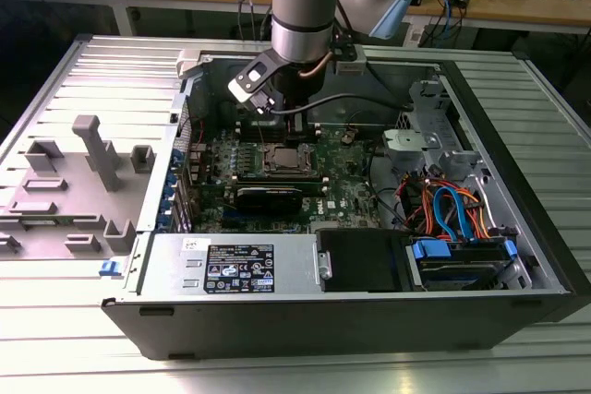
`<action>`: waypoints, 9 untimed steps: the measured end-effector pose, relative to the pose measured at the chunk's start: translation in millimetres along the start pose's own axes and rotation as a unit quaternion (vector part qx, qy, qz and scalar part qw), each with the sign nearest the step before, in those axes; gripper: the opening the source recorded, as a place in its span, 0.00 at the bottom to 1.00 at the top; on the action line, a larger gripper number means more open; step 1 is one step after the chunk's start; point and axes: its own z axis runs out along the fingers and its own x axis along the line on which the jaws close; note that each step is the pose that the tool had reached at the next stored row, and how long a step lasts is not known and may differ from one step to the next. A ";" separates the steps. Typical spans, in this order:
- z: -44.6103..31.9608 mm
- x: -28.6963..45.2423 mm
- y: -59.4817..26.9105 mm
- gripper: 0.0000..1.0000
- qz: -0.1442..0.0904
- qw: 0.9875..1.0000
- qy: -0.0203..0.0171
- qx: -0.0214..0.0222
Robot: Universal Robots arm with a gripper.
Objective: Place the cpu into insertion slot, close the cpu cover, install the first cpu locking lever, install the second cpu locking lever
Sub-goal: 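Install the first cpu locking lever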
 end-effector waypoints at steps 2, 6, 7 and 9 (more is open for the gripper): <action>-0.8 0.0 0.0 0.11 0.000 1.000 0.000 0.000; -3.1 0.1 0.0 0.11 0.000 1.000 0.000 0.000; -3.2 0.1 0.0 0.11 0.000 1.000 0.000 0.000; -4.1 0.1 0.0 0.11 0.000 1.000 0.000 0.000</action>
